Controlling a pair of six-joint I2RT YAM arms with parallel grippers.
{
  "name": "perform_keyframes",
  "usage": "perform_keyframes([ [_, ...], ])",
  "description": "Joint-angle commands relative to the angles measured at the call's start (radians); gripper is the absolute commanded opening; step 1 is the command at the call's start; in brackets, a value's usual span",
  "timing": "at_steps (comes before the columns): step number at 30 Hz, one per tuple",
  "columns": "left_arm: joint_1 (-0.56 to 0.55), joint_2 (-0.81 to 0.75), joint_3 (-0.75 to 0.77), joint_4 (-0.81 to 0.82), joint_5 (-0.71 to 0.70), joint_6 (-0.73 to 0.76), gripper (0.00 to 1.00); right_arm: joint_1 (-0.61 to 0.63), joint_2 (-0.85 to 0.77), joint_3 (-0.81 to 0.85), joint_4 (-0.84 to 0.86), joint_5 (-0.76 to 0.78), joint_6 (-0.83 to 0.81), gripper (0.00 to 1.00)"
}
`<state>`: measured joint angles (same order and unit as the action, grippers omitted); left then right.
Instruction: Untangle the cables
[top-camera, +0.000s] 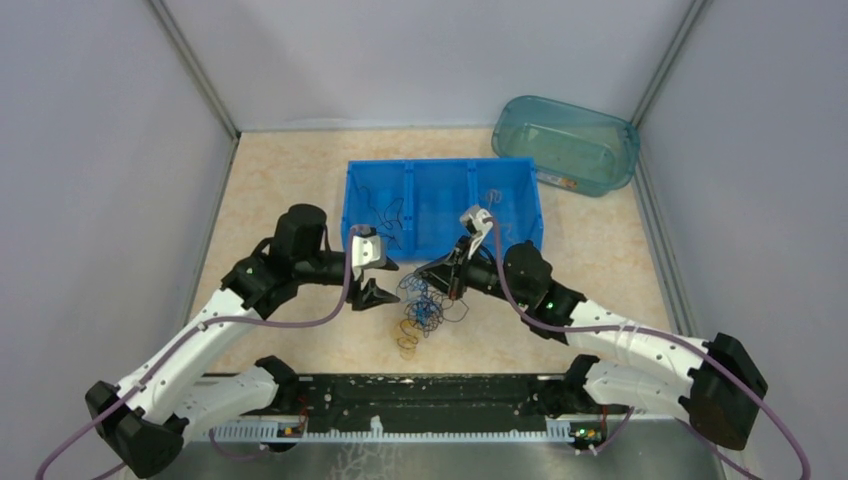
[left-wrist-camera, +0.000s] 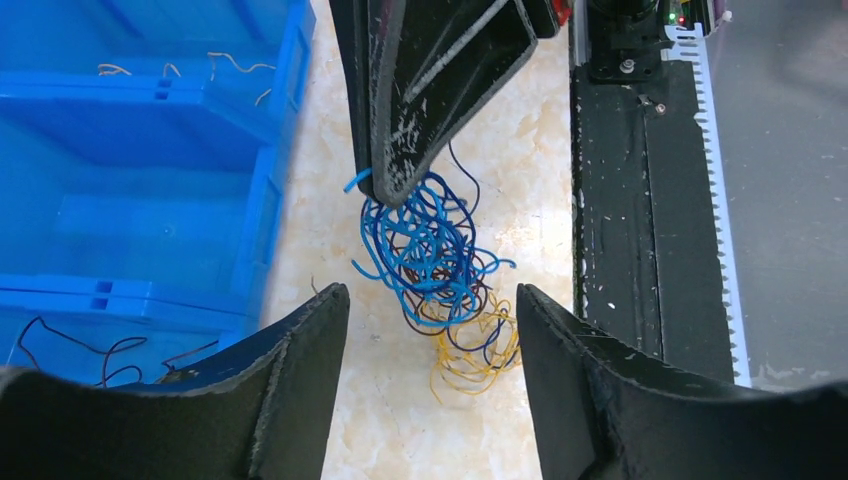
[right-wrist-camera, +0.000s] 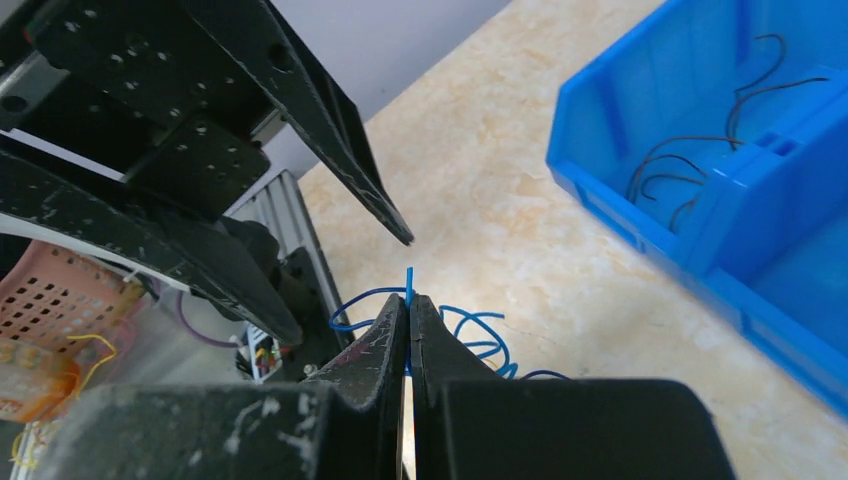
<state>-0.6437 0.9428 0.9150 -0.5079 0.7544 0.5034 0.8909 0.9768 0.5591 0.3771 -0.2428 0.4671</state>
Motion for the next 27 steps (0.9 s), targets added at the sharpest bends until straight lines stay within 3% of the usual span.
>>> perform_keyframes([
  [1, -0.002, -0.005, -0.022, 0.067, 0.037, -0.022, 0.66, 0.040, 0.038, 0.069, 0.124, -0.011, 0.050, 0.00],
  [13, -0.018, -0.059, -0.078, 0.042, 0.021, 0.117, 0.50, 0.065, 0.125, 0.110, 0.121, 0.032, 0.097, 0.00],
  [21, -0.045, -0.073, -0.094, 0.018, -0.016, 0.204, 0.45, 0.073, 0.153, 0.122, 0.101, 0.037, 0.113, 0.00],
  [27, -0.052, -0.083, -0.096, 0.026, -0.047, 0.220, 0.21, 0.076, 0.154, 0.119, 0.081, 0.057, 0.106, 0.00],
])
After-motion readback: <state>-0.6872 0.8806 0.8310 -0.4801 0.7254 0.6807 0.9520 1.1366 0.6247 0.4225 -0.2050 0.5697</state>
